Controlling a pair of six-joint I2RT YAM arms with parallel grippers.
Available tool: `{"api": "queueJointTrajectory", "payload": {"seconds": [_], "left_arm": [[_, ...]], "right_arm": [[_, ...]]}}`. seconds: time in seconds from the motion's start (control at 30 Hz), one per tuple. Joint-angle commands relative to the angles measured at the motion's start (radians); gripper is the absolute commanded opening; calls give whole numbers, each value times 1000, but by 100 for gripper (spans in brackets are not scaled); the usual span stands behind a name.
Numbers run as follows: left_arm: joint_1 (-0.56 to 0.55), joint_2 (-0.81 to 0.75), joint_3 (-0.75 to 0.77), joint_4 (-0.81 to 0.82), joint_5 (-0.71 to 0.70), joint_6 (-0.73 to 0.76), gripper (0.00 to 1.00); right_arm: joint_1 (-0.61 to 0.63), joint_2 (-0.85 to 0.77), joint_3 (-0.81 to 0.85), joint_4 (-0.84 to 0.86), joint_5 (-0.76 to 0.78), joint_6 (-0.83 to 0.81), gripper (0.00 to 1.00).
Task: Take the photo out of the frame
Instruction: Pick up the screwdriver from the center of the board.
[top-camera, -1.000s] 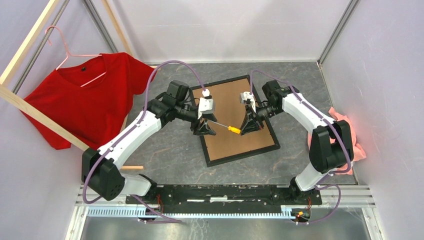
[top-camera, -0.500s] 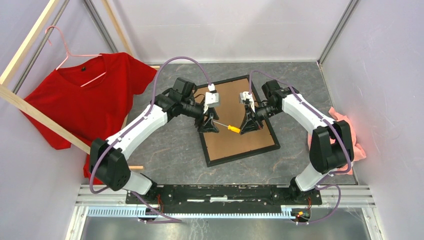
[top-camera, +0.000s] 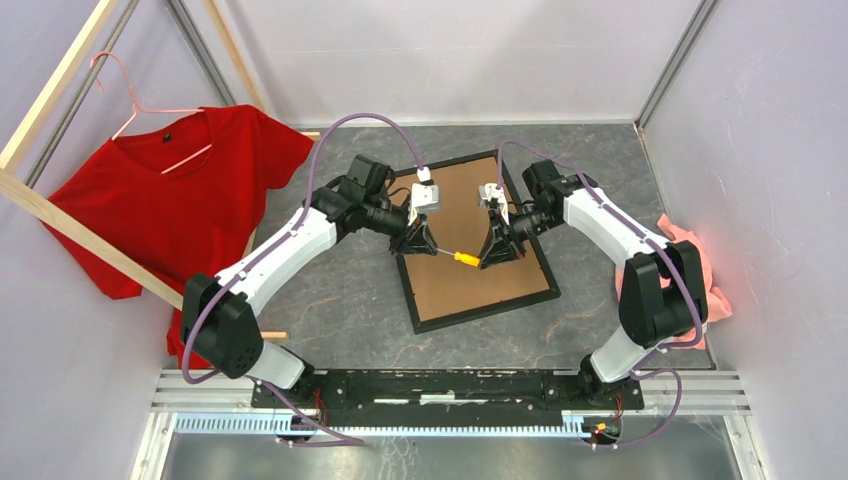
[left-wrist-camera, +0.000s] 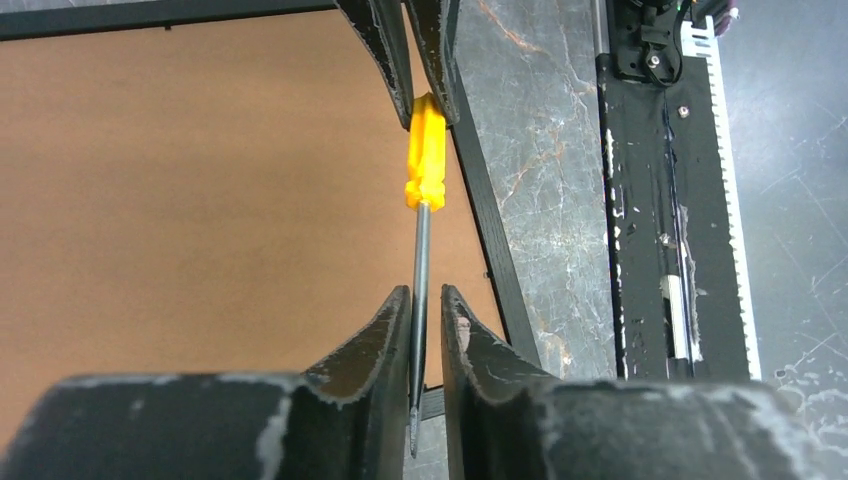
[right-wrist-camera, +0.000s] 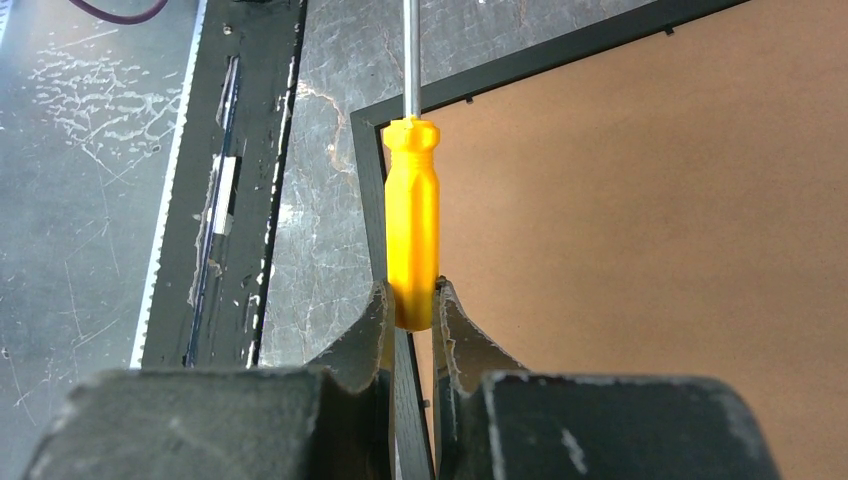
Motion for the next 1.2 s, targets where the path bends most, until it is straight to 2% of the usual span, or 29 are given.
{"api": "queueJointTrajectory", "payload": {"seconds": [0.0,0.13,0.23,0.3,0.33,0.5,0.63,0.73,0.83,0.97,1.03,1.1,1.17], "left_arm": [[-7,1,18,-20,24,3,19],[-7,7,24,-40,23,19,3],[-7,7,21,-41,23,20,2],[-7,9,29,-42,25,11,2],[-7,11,35,-37,25,0,2],[27,-7,36,79,61,-157,2],[49,-25,31,184,93,-288,2],[53,-42,1,317,110,-414,2],[54,-51,-41,465,143,-544,2],[55,-54,-95,672,186,-714,2],[54,-56,-117,759,187,-787,2],[54,-60,-142,851,181,-859,2],[54,-65,-168,935,173,-928,2]], "right_arm": [[0,-30,4,15,-6,7,0],[-2,-34,3,16,-6,7,0],[-2,-33,4,16,-7,7,2],[-1,-33,3,15,-5,1,10],[-1,-31,5,13,-6,-4,22],[-15,-36,14,-1,-40,-14,97],[-62,-65,11,22,-126,21,98],[-120,-122,-32,163,-196,176,98],[-152,-207,-123,442,-225,462,98],[-150,-369,-340,1112,-76,1073,98],[-146,-422,-424,1371,-10,1265,98],[-119,-433,-450,1485,0,1368,98],[-86,-419,-426,1477,-5,1383,98]]}}
